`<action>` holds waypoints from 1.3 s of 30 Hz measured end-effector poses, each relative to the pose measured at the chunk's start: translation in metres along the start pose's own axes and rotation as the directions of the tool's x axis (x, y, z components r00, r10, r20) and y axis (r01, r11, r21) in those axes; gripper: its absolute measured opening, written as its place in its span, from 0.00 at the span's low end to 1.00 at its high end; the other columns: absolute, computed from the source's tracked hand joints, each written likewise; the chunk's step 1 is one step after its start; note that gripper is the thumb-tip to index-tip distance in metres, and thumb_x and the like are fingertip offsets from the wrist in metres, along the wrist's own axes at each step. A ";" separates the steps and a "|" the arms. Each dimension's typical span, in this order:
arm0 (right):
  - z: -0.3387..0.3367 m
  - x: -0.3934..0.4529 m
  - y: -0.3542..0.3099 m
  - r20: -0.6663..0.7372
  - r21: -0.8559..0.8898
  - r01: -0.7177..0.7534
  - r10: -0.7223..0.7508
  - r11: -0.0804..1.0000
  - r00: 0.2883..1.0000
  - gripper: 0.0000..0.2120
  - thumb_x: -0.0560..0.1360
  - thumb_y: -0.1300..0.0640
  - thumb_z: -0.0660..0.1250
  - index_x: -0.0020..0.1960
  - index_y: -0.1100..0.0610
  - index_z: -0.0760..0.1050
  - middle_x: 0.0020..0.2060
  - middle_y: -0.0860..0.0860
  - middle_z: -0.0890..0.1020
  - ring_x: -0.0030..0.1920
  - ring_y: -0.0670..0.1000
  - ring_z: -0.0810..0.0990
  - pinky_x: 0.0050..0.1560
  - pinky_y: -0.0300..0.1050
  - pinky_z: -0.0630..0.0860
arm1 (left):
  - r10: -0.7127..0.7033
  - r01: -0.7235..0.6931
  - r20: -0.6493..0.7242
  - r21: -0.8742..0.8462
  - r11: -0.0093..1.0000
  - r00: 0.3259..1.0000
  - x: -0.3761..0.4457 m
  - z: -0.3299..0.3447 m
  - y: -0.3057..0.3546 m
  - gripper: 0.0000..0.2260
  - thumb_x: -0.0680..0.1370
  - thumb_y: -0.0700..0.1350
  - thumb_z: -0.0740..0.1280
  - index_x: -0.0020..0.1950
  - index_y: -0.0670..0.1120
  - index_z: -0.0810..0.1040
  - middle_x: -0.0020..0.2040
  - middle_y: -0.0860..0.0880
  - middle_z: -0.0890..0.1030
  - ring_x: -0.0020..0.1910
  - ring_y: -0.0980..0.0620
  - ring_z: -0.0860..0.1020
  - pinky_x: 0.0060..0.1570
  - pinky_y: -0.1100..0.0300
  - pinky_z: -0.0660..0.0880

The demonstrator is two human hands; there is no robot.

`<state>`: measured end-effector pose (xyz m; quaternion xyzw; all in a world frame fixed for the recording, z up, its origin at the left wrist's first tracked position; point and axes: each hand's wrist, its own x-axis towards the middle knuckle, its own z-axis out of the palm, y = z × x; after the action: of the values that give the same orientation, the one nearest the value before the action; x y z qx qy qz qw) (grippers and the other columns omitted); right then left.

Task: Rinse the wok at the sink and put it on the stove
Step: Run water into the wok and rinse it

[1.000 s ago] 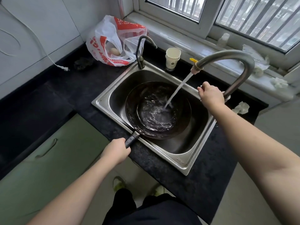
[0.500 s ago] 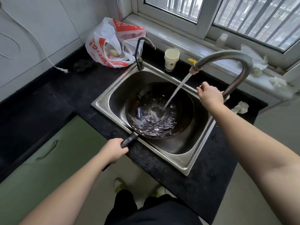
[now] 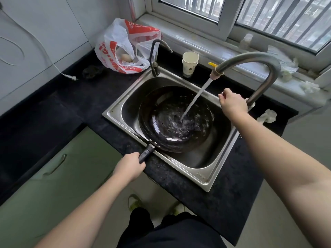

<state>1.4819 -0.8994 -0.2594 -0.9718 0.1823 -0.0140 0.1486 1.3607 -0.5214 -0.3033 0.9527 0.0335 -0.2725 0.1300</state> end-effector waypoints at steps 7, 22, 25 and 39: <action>-0.001 -0.002 0.000 -0.005 -0.011 0.007 -0.007 1.000 1.000 0.15 0.83 0.48 0.55 0.57 0.59 0.71 0.41 0.54 0.74 0.41 0.55 0.69 0.42 0.47 0.63 | 0.001 0.013 0.062 -0.230 0.973 0.998 -0.001 0.002 -0.007 0.08 0.74 0.48 0.65 0.38 0.46 0.72 0.35 0.46 0.77 0.26 0.46 0.77 0.19 0.62 0.70; 0.000 -0.002 0.000 0.002 0.005 0.001 -0.001 1.000 1.000 0.15 0.83 0.48 0.55 0.57 0.59 0.70 0.40 0.54 0.72 0.40 0.56 0.69 0.41 0.47 0.63 | 0.032 -0.033 0.045 0.011 0.999 0.998 0.009 -0.012 0.003 0.08 0.73 0.48 0.64 0.36 0.47 0.70 0.35 0.49 0.77 0.33 0.45 0.79 0.28 0.59 0.68; 0.000 -0.002 0.000 0.002 -0.004 0.000 0.000 1.000 1.000 0.15 0.83 0.48 0.55 0.57 0.59 0.70 0.40 0.54 0.72 0.40 0.56 0.69 0.41 0.48 0.63 | 0.026 -0.026 0.019 -0.007 1.000 0.999 0.005 -0.002 -0.002 0.07 0.73 0.49 0.64 0.38 0.48 0.70 0.36 0.49 0.77 0.35 0.46 0.78 0.29 0.58 0.68; 0.005 0.002 0.002 0.004 -0.020 0.012 -0.012 1.000 1.000 0.15 0.82 0.47 0.55 0.56 0.59 0.70 0.46 0.60 0.80 0.45 0.60 0.76 0.41 0.49 0.65 | 0.110 -0.102 0.152 -0.057 0.993 0.982 0.022 -0.028 -0.010 0.08 0.72 0.48 0.66 0.38 0.45 0.73 0.35 0.45 0.79 0.29 0.44 0.81 0.25 0.57 0.75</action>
<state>1.4835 -0.9011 -0.2645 -0.9744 0.1764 -0.0112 0.1390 1.3924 -0.5046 -0.2947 0.9256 -0.0209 -0.3375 0.1699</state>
